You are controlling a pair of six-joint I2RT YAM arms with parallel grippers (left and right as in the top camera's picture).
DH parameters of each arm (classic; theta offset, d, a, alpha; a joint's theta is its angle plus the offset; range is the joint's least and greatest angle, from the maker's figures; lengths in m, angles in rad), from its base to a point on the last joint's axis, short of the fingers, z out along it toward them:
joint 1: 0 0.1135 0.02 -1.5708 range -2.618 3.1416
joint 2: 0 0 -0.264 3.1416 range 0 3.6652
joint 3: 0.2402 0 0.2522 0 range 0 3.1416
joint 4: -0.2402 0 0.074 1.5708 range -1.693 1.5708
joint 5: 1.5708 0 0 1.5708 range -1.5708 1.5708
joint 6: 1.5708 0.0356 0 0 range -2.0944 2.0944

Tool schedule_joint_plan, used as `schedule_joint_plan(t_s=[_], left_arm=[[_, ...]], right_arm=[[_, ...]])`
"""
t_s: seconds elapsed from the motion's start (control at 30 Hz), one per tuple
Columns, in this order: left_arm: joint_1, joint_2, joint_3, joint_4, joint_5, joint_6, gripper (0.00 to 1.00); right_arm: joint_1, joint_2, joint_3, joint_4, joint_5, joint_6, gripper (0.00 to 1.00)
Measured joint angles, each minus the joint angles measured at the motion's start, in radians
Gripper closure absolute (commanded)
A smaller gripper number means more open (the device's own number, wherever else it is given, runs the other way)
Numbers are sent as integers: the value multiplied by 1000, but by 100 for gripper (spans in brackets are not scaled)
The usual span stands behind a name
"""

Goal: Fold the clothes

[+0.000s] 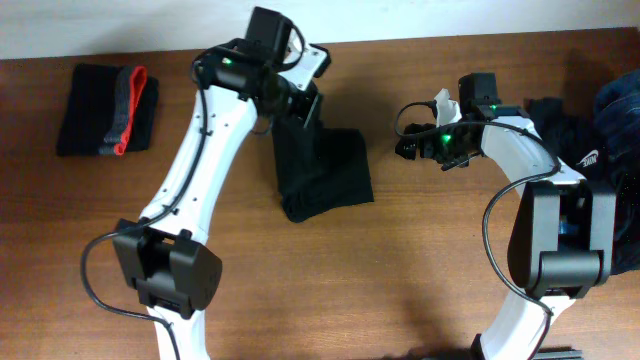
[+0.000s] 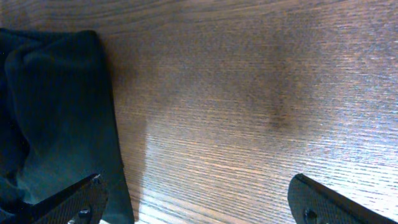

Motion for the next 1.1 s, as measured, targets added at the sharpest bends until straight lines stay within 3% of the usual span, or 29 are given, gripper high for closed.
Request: schedule_joint_plan(t_s=[0.63, 0.8, 1.1], left_arm=[[-131, 53, 2, 2, -81, -4, 98], [-151, 131, 1, 8, -74, -12, 71], [-171, 154, 1, 9, -66, -15, 67]], right_arm=[[0, 0, 0, -14, 0, -9, 3], [0, 0, 0, -14, 0, -11, 3], [0, 0, 0, -14, 0, -12, 3]])
